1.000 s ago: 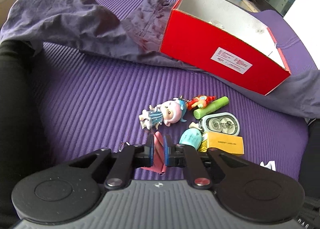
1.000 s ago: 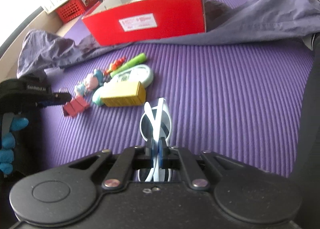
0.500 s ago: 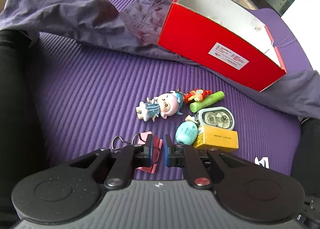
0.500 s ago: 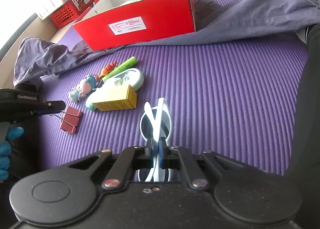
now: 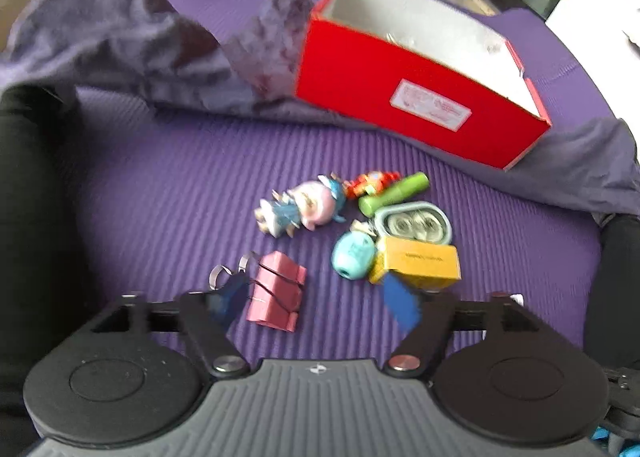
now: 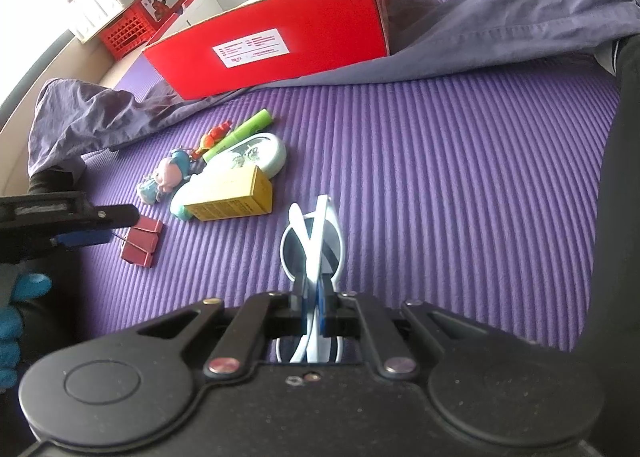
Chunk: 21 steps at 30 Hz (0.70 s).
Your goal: Organize rigid objects
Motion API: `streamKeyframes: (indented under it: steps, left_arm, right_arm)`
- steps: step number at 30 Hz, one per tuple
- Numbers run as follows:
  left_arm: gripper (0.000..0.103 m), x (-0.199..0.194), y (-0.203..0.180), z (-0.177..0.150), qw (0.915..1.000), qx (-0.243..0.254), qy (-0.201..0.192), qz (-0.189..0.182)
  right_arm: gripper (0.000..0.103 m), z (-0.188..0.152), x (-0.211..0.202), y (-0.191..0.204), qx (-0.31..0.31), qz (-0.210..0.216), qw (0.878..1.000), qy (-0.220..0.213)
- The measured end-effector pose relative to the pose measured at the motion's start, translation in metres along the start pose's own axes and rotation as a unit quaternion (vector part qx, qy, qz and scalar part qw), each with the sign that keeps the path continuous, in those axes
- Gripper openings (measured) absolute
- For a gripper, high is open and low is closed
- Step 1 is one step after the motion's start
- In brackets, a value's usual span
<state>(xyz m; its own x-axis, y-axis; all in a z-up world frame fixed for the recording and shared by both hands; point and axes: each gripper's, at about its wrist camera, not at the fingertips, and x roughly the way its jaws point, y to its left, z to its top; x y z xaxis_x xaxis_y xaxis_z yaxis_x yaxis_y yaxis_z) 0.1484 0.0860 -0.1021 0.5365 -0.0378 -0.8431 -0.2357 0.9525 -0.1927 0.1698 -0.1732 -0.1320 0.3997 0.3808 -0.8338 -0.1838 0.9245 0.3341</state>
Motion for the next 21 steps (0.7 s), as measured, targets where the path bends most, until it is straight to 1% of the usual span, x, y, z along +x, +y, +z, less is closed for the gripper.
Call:
streamKeyframes:
  steps: [1,2,3,5,6,11,16,17,20,21]
  left_arm:
    - [0.083,-0.002,0.001,-0.001,1.0000,0.000,-0.005,0.001]
    - [0.083,0.001,0.001,0.000,1.0000,0.001,-0.001,0.002]
    - [0.083,0.005,0.000,0.001,0.9999,0.005,0.005,0.012]
    - [0.083,0.016,-0.002,0.003,0.9988,0.018,0.011,0.043]
    - [0.083,0.021,-0.001,0.004,0.9982,0.022,0.015,0.053]
    - [0.083,0.049,-0.002,0.005,0.9953,0.040,0.041,0.078]
    - [0.082,0.064,-0.002,0.000,0.9925,0.055,0.064,0.088]
    - [0.078,0.066,-0.001,-0.001,0.9922,0.054,0.069,0.089]
    - [0.073,0.067,0.001,-0.003,0.9917,0.056,0.062,0.098]
    - [0.068,0.065,0.000,-0.003,0.9921,0.055,0.061,0.095]
  right_arm:
    - [0.004,0.000,0.000,0.000,0.000,0.000,1.000,0.000]
    - [0.004,0.000,0.001,0.001,-0.001,0.001,1.000,0.001]
    - [0.004,0.000,0.001,0.001,-0.002,0.002,1.000,0.002]
    - [0.004,0.000,0.002,0.002,-0.004,0.002,1.000,0.003]
    - [0.004,-0.001,0.002,0.002,-0.005,0.002,1.000,0.003]
    - [0.004,-0.001,0.001,0.000,-0.001,0.002,1.000,0.003]
    - [0.004,-0.001,0.003,0.001,-0.003,0.002,1.000,0.005]
    - [0.004,-0.001,0.003,0.001,-0.004,0.002,1.000,0.005]
    - [0.004,-0.001,0.004,0.000,-0.001,0.002,1.000,0.006]
    - [0.004,-0.001,0.004,0.000,0.000,0.003,1.000,0.006]
